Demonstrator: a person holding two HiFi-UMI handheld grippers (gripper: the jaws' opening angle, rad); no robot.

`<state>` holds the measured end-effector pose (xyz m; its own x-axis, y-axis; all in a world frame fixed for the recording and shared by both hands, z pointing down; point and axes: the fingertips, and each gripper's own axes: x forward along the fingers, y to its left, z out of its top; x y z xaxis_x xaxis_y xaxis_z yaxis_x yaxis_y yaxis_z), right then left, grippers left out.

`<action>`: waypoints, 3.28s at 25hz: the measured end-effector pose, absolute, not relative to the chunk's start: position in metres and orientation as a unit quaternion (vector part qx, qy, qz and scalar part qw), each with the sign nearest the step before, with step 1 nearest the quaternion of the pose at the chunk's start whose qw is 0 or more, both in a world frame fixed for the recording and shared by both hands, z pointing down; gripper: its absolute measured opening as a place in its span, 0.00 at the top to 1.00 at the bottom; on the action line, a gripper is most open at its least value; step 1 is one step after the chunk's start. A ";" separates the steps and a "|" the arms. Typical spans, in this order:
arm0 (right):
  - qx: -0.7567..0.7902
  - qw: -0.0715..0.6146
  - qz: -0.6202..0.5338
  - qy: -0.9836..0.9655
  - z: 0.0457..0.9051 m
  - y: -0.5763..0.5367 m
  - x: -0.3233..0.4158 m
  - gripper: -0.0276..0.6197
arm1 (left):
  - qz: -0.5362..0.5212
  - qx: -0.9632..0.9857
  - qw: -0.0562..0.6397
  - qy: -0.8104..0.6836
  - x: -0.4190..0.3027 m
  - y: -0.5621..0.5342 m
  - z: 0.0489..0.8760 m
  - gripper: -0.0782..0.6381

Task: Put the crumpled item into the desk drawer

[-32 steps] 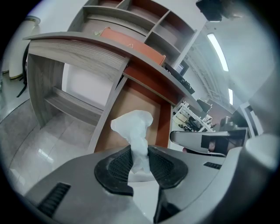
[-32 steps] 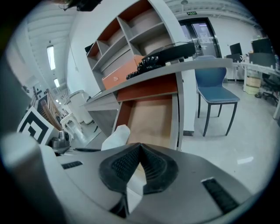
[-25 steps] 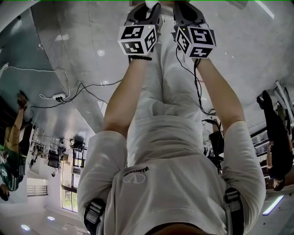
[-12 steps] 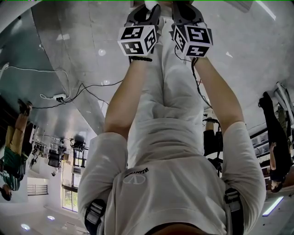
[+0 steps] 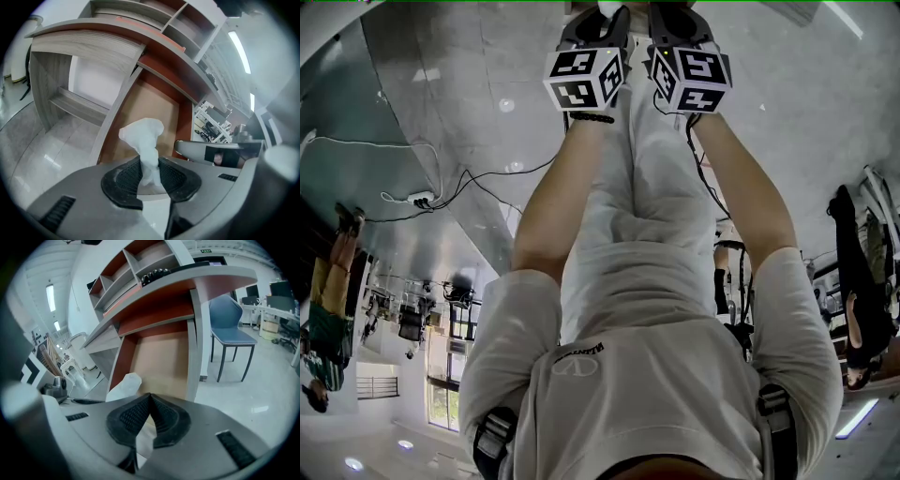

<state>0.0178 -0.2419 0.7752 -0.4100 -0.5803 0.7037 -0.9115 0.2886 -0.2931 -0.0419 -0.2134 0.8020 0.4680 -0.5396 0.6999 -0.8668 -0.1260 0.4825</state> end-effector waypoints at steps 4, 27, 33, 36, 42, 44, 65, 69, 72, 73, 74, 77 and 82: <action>0.488 0.241 0.351 -0.762 0.778 -0.239 0.019 0.96 | 0.182 0.725 0.453 -0.485 -0.044 -0.212 0.802 0.76; 0.499 0.232 0.362 -0.753 0.785 -0.242 0.026 0.96 | 0.224 0.727 0.427 -0.489 -0.042 -0.208 0.811 0.73; 0.498 0.233 0.360 -0.754 0.784 -0.243 0.029 0.96 | 0.232 0.730 0.420 -0.487 -0.038 -0.209 0.811 0.71; 0.497 0.234 0.360 -0.754 0.788 -0.242 0.025 0.96 | 0.234 0.731 0.418 -0.485 -0.041 -0.208 0.815 0.70; 0.494 0.233 0.358 -0.757 0.787 -0.241 0.019 0.96 | 0.234 0.731 0.421 -0.483 -0.042 -0.206 0.816 0.68; 0.493 0.232 0.358 -0.758 0.785 -0.242 0.020 0.96 | 0.232 0.731 0.421 -0.485 -0.041 -0.207 0.815 0.68; 0.497 0.226 0.349 -0.762 0.757 -0.231 0.022 0.96 | 0.209 0.742 0.393 -0.500 -0.046 -0.213 0.777 0.67; 0.500 0.223 0.347 -0.761 0.751 -0.222 0.021 0.96 | 0.216 0.745 0.380 -0.505 -0.049 -0.206 0.769 0.76; 0.500 0.223 0.347 -0.762 0.746 -0.212 0.018 0.96 | 0.219 0.744 0.379 -0.505 -0.051 -0.197 0.765 0.82; 0.500 0.223 0.347 -0.762 0.743 -0.211 0.018 0.96 | 0.218 0.744 0.379 -0.506 -0.051 -0.196 0.762 0.84; 0.500 0.222 0.347 -0.762 0.739 -0.211 0.018 0.96 | 0.217 0.744 0.379 -0.506 -0.052 -0.197 0.758 0.85; 0.504 0.216 0.344 -0.762 0.723 -0.212 0.019 0.96 | 0.216 0.748 0.370 -0.507 -0.052 -0.201 0.742 0.89; 0.508 0.211 0.338 -0.764 0.684 -0.211 0.024 0.96 | 0.211 0.757 0.354 -0.507 -0.055 -0.209 0.702 0.89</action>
